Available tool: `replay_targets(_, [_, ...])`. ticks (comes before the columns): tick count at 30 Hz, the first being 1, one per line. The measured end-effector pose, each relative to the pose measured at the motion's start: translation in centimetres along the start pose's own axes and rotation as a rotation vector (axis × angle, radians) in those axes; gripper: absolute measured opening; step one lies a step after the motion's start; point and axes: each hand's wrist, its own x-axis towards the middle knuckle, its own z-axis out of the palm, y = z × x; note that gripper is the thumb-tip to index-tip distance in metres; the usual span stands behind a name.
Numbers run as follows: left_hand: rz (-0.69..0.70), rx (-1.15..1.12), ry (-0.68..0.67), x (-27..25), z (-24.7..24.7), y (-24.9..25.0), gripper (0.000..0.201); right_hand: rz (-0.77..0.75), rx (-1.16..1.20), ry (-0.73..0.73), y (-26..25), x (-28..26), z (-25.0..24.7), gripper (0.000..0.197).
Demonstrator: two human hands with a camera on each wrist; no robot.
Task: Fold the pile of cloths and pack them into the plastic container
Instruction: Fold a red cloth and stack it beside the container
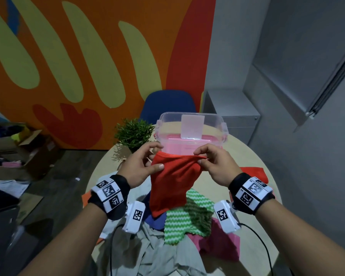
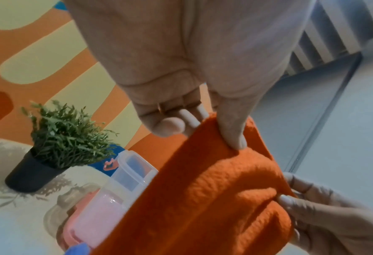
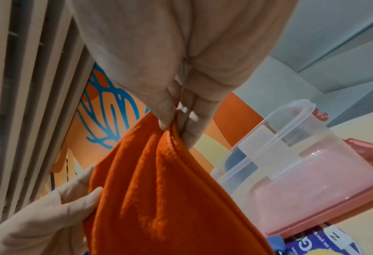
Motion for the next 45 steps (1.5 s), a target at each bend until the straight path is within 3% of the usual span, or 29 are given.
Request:
replay_targets(1, [0.025, 0.042, -0.026, 0.1, -0.1, 0.3, 0.056, -0.006, 0.001, -0.011, -0.2, 0.0, 0.0, 0.035])
replay_targets(4, [0.105, 0.156, -0.058, 0.5, -0.5, 1.5, 0.045, 0.005, 0.056, -0.015, -1.3, 0.1, -0.4, 0.04])
replay_targets(8, [0.13, 0.206, 0.061, 1.4, -1.1, 3.0, 0.024, 0.008, -0.045, 0.013, -2.2, 0.2, -1.5, 0.03])
replay_targets(11, [0.128, 0.192, 0.092, 1.5, -1.2, 3.5, 0.013, -0.072, -0.199, 0.006, -2.0, 0.3, -2.2, 0.019])
replay_targets(13, [0.146, 0.19, 0.117, 1.5, -1.1, 3.5, 0.016, -0.103, -0.227, 0.036, -2.0, 0.6, -2.3, 0.014])
replay_targets(18, [0.196, 0.144, 0.221, 2.4, -1.4, 5.3, 0.045, -0.165, -0.119, 0.136, -3.1, 2.1, -2.4, 0.014])
replay_targets(22, [0.295, 0.242, 0.314, 2.6, -2.3, 7.3, 0.021, -0.249, 0.009, 0.18, -4.9, 2.1, -2.7, 0.014])
replay_targets(25, [0.319, 0.133, 0.2, 2.2, -2.8, 7.4, 0.012, -0.322, 0.025, 0.174, -5.0, 1.7, -2.7, 0.01])
replay_targets(28, [0.262, 0.001, 0.036, 1.1, -2.2, 6.0, 0.002, -0.296, 0.056, 0.063, -3.0, 1.1, -1.9, 0.006])
replay_targets(32, [0.046, -0.078, -0.149, -1.7, 0.4, 0.2, 0.004, -0.036, 0.097, -0.167, 3.2, -1.2, 0.1, 0.011])
replay_targets(36, [-0.23, -0.126, -0.263, -5.8, 2.8, -6.6, 0.044, 0.191, 0.04, -0.39, 8.3, -5.3, 1.7, 0.007])
replay_targets(40, [-0.348, -0.141, -0.37, -9.5, 5.1, -10.5, 0.02, 0.383, 0.022, -0.52, 11.2, -8.3, 3.1, 0.009])
replay_targets(45, [-0.418, -0.164, -0.346, -9.9, 6.1, -12.4, 0.014, 0.416, -0.146, -0.537, 12.9, -8.7, 4.0, 0.028])
